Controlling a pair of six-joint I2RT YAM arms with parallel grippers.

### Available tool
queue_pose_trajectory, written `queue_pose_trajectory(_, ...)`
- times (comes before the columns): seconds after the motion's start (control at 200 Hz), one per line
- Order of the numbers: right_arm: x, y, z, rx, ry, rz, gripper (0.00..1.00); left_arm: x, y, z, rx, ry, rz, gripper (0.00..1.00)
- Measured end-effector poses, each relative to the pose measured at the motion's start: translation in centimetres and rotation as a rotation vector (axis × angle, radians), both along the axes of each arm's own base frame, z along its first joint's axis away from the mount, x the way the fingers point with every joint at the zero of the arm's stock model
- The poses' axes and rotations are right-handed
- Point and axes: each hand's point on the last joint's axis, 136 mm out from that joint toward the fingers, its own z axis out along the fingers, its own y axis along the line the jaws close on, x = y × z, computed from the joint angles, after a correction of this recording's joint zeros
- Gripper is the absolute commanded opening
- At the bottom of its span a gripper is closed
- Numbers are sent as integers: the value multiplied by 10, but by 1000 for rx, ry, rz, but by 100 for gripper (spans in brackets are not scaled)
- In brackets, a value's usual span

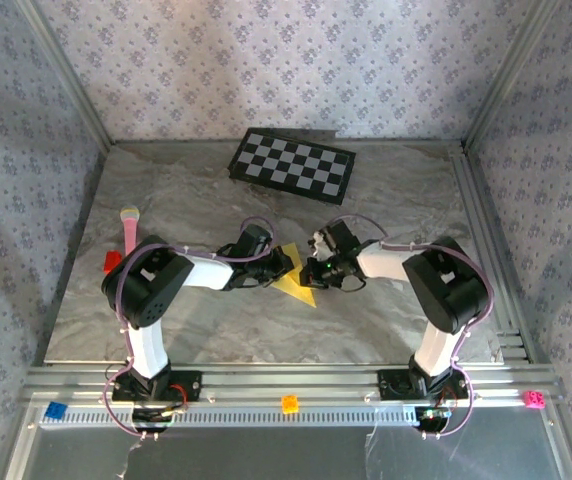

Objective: Fold a paper plane with a square sheet of paper (pick it up from the middle)
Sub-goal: Fourth fold the wing at the center of the table.

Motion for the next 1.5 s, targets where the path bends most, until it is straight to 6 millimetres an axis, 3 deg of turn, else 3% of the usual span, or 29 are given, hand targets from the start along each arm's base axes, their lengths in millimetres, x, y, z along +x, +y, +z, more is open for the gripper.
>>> queue_pose_trajectory(0.34, 0, -2, -1, 49, -7, -14, 1, -2, 2, 8, 29, -24, -34, 17)
queue_pose_trajectory(0.585, 0, -2, -1, 52, -3, -19, 0, -7, -7, 24, 36, -38, -73, 7)
queue_pose_trajectory(0.9, 0, -2, -1, 60, -6, -19, 0, -21, -9, -2, 85, 44, -93, 2)
queue_pose_trajectory(1.134, 0, -2, -2, 59, -5, -19, 0, -17, -4, -2, 82, 67, -75, 2)
queue_pose_trajectory(1.499, -1, -3, -2, 62, -10, -18, 0, 4, 20, -2, 83, 86, -33, 4)
